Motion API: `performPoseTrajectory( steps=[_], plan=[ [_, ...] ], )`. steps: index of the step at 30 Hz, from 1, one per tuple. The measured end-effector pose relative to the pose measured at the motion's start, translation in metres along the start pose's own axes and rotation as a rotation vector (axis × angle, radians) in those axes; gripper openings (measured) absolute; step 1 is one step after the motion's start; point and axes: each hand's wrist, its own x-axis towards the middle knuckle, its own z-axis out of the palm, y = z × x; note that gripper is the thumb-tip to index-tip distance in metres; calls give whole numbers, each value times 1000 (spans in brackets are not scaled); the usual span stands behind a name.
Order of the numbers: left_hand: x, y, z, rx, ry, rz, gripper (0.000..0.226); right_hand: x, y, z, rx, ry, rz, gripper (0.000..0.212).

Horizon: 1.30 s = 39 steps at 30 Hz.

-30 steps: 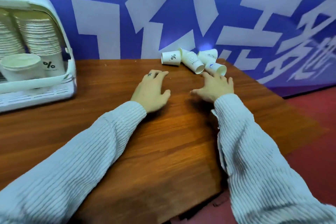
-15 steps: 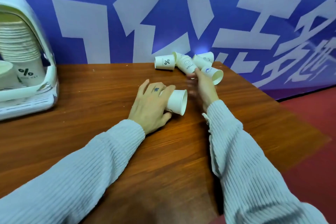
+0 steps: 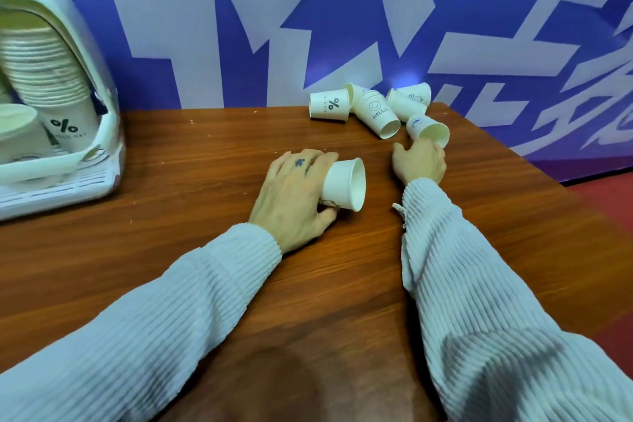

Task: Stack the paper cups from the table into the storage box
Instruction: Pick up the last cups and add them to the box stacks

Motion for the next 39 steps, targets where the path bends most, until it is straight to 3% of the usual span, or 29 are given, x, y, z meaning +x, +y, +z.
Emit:
performPoseTrajectory(
  steps=[3,7,13,20,23,27,34,36,39],
  plan=[
    [0,-1,0,-66,13,-80,80,-7,2,-7,63,161,-8,28],
    [-1,4,-17,-296,105,-232,84,-46,-16,-18,422,260,-200,19],
    [-18,-21,-72,-471,300,-372,76,-123,-82,-12,771,-72,-441,31],
    [-83,-90,-157,-390,687,-447,79,-196,-193,13,890,-304,-701,17],
    [-113,-118,-186,-398,878,-420,77,-222,-247,34,872,-333,-839,15],
    [-134,-145,-209,-384,1036,-476,69,-245,-301,67,620,-375,-1037,24],
    [-140,-173,-219,-306,1001,-605,75,-257,-323,103,44,-703,-1157,43],
    [-139,-178,-222,-305,977,-633,73,-261,-319,106,55,-722,-1167,43],
    [-130,-183,-233,-303,948,-651,75,-268,-305,105,337,-614,-1100,42]
  ],
)
